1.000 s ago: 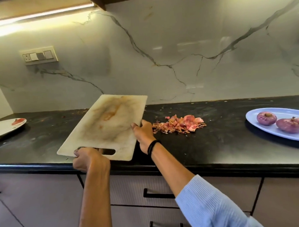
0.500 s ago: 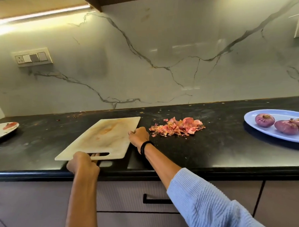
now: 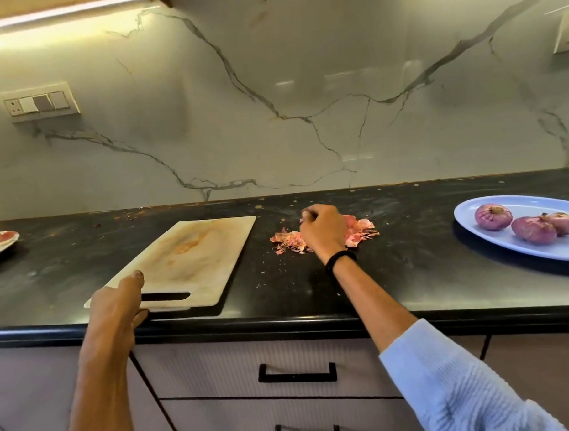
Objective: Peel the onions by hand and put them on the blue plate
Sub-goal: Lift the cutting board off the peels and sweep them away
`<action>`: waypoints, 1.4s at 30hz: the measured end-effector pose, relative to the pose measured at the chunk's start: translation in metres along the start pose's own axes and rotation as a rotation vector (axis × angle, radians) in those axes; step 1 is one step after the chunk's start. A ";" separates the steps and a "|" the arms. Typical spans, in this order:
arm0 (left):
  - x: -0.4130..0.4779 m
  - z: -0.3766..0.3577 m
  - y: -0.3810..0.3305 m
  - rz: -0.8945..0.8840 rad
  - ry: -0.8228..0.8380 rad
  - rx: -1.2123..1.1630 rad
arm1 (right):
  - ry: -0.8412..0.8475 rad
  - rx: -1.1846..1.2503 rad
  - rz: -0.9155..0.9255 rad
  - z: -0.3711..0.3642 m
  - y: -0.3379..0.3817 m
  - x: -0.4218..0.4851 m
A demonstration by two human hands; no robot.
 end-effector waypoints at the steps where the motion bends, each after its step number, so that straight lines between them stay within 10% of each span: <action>1: -0.003 0.000 -0.005 -0.030 0.010 0.081 | -0.054 0.022 -0.014 0.017 -0.005 0.008; 7: -0.026 -0.011 -0.067 -0.222 0.069 0.692 | -0.286 0.077 -0.082 0.088 -0.046 0.049; 15: -0.031 -0.209 -0.066 -0.259 0.384 -0.190 | 0.014 -0.077 -0.262 0.050 -0.091 0.077; 27: -0.004 -0.314 -0.028 -0.300 0.510 -0.045 | 0.117 -0.107 -0.215 0.024 -0.090 0.096; 37: -0.006 -0.388 -0.015 -0.415 0.985 0.421 | 0.274 -0.215 -0.117 -0.010 -0.077 0.101; 42: -0.012 -0.384 -0.021 -0.366 0.939 0.255 | 0.336 -0.276 -0.168 -0.014 -0.071 0.091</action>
Point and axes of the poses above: each hand's wrist, its own x-axis towards the middle knuckle, its own z-axis out of the back of the hand, y = z × x, the point moved 9 cm from there along x, towards the middle knuckle, and after that the axes turned 15 degrees about -z, right-handed, at the moved point
